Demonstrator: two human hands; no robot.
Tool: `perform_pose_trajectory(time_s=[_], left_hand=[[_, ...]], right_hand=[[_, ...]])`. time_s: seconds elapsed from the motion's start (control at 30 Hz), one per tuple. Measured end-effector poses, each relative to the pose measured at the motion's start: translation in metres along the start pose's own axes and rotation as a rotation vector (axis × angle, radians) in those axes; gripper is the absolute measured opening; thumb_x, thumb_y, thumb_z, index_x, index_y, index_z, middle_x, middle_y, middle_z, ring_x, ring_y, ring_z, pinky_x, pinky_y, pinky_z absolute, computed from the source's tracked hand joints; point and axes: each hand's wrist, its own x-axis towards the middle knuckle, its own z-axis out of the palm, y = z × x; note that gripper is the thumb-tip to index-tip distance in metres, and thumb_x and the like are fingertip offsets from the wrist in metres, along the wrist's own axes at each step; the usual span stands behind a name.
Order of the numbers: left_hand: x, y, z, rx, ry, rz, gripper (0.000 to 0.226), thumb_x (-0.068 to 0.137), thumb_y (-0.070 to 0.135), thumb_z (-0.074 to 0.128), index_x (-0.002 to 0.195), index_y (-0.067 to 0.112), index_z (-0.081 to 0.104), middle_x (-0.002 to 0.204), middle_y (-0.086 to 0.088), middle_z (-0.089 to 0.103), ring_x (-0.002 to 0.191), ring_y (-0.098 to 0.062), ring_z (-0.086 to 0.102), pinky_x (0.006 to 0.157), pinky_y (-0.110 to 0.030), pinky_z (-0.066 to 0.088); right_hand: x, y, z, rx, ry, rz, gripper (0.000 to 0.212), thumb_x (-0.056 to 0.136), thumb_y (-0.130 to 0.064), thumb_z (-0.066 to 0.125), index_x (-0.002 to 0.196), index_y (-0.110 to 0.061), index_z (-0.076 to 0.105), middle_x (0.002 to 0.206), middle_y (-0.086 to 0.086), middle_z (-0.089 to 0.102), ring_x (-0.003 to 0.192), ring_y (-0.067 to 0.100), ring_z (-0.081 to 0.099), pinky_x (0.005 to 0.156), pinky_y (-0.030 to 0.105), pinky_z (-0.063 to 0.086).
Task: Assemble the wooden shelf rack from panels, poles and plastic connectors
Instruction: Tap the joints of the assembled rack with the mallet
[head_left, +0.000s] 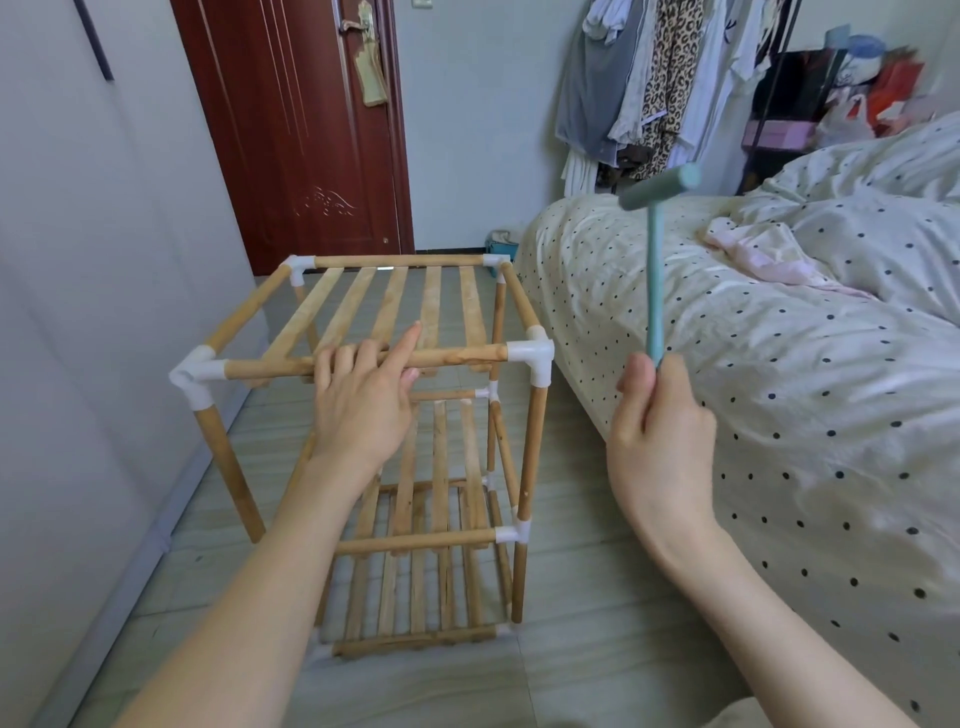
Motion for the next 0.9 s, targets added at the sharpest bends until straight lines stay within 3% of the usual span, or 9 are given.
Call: perform_pose_trajectory(time_s=[0.17,0.27,0.33,0.4,0.47,0.6,0.73,0.87,0.9], left_hand=[[-0.001,0.001,0.002,0.013,0.014,0.007,0.048,0.097,0.031,0.039,0.144,0.029,0.033,0.114,-0.006,0.059,0.106,-0.027,0.045,0.101,-0.042,0.025],[0.000,0.000,0.004,0.019,0.010,0.002,0.048,0.097,0.032,0.038,0.145,0.030,0.031,0.114,-0.005,0.058,0.107,-0.027,0.044,0.101,-0.041,0.024],[0.000,0.001,0.004,0.019,0.010,0.004,0.048,0.098,0.032,0.038,0.145,0.030,0.030,0.114,-0.005,0.058,0.106,-0.027,0.044,0.101,-0.042,0.024],[-0.001,0.001,0.002,0.015,0.005,0.001,0.048,0.098,0.032,0.037,0.145,0.030,0.031,0.113,-0.005,0.057,0.106,-0.027,0.044,0.101,-0.041,0.024],[-0.001,0.001,0.003,0.018,0.004,0.003,0.048,0.098,0.033,0.036,0.145,0.030,0.030,0.113,-0.005,0.057,0.106,-0.026,0.043,0.101,-0.041,0.024],[-0.002,0.000,0.002,0.016,0.003,-0.007,0.048,0.098,0.033,0.035,0.145,0.030,0.030,0.115,-0.005,0.057,0.108,-0.027,0.043,0.102,-0.042,0.024],[-0.005,0.000,-0.001,0.013,-0.009,-0.015,0.047,0.098,0.033,0.035,0.144,0.030,0.032,0.118,-0.005,0.057,0.110,-0.027,0.043,0.103,-0.043,0.025],[-0.004,0.002,-0.002,-0.002,-0.022,-0.023,0.046,0.098,0.033,0.036,0.144,0.030,0.034,0.122,-0.004,0.056,0.114,-0.027,0.043,0.106,-0.042,0.022],[-0.004,0.001,-0.003,-0.004,-0.022,-0.026,0.045,0.098,0.032,0.036,0.144,0.030,0.034,0.122,-0.004,0.056,0.115,-0.026,0.042,0.106,-0.041,0.021]], right_hand=[[-0.001,0.016,-0.003,-0.232,-0.419,0.122,0.031,0.100,-0.034,0.029,0.084,-0.012,0.044,0.086,0.017,0.063,0.082,0.039,0.055,0.061,0.036,0.033],[0.011,0.009,-0.013,-0.016,-0.093,0.109,0.039,0.100,-0.033,0.030,0.084,-0.005,0.053,0.065,0.009,0.057,0.068,0.039,0.055,0.057,0.038,0.035],[0.011,0.004,-0.013,-0.002,-0.046,0.071,0.036,0.099,-0.034,0.028,0.083,-0.007,0.046,0.065,0.013,0.056,0.063,0.039,0.053,0.056,0.039,0.034],[0.006,0.002,-0.008,-0.168,-0.385,0.104,0.031,0.100,-0.033,0.028,0.082,-0.012,0.041,0.076,0.018,0.058,0.073,0.039,0.055,0.060,0.037,0.037],[0.010,0.008,-0.006,-0.164,-0.523,0.160,0.033,0.100,-0.034,0.030,0.081,-0.012,0.046,0.077,0.013,0.055,0.079,0.038,0.056,0.066,0.036,0.041],[0.023,-0.004,-0.007,-0.011,-0.133,0.090,0.036,0.099,-0.033,0.029,0.083,-0.008,0.049,0.070,0.014,0.057,0.070,0.040,0.055,0.061,0.040,0.041],[0.010,0.009,-0.004,-0.209,-0.479,0.216,0.032,0.101,-0.035,0.026,0.085,-0.014,0.044,0.095,0.021,0.063,0.081,0.037,0.053,0.072,0.039,0.042],[0.025,0.002,-0.012,-0.112,-0.112,0.058,0.031,0.100,-0.031,0.029,0.083,-0.010,0.045,0.077,0.023,0.061,0.070,0.042,0.055,0.059,0.039,0.036],[0.025,-0.001,-0.012,-0.137,-0.132,0.054,0.028,0.100,-0.030,0.029,0.084,-0.011,0.042,0.077,0.024,0.061,0.070,0.043,0.055,0.058,0.039,0.035]])
